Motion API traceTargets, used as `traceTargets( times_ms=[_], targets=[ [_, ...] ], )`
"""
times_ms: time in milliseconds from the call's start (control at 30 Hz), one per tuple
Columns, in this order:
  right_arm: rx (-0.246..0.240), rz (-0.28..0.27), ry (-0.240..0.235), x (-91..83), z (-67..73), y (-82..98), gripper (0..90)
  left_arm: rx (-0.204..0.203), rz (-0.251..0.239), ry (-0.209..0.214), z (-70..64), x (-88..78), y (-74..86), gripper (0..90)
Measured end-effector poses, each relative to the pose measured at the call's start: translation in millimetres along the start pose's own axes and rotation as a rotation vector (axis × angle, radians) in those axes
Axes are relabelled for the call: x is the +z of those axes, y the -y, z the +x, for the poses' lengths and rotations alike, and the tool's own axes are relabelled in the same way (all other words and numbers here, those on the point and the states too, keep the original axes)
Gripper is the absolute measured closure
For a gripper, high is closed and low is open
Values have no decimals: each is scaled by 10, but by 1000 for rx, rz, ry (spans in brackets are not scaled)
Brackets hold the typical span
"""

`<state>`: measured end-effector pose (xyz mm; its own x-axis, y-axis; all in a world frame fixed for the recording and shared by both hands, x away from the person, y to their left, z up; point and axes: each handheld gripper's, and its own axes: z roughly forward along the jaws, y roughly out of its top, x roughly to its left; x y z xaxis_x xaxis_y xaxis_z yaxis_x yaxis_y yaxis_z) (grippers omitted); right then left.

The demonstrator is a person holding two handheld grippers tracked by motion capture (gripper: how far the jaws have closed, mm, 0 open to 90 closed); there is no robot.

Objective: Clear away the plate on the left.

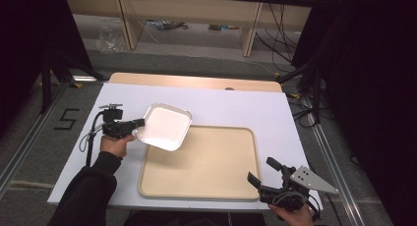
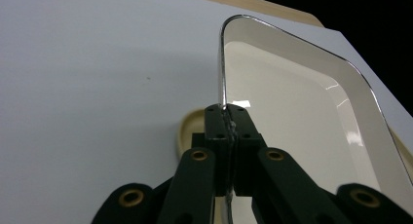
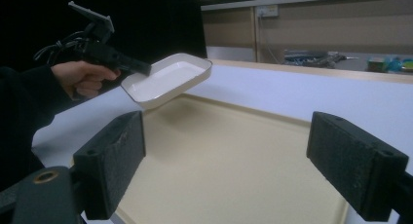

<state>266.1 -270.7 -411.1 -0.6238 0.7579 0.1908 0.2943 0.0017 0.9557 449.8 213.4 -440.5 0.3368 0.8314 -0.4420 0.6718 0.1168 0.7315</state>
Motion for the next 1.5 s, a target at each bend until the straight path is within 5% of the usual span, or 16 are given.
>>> traceTargets(
  times_ms=[333, 600, 767, 1100, 1133, 1400, 1500],
  targets=[
    [-15, 2, 2, -2, -8, 1, 151, 94, 107, 95, -459, 263, 228, 884],
    [-24, 12, 13, -19, -9, -8, 151, 143, 160, 134, -670, 393, 379, 884],
    [4, 22, 0, -17, 8, -6, 151, 167, 190, 134, -736, 461, 454, 884],
    [-40, 4, 14, -16, -18, -6, 151, 177, 230, 106, -759, 548, 575, 883],
    [-4, 11, -2, -7, 1, -1, 152, 191, 250, 103, -766, 558, 611, 882],
    [-24, 9, 15, -19, -8, -3, 151, 163, 272, 83, -818, 503, 760, 877],
    [-24, 12, 5, -15, -10, -2, 152, 188, 292, 95, -861, 451, 820, 876]
  ],
)
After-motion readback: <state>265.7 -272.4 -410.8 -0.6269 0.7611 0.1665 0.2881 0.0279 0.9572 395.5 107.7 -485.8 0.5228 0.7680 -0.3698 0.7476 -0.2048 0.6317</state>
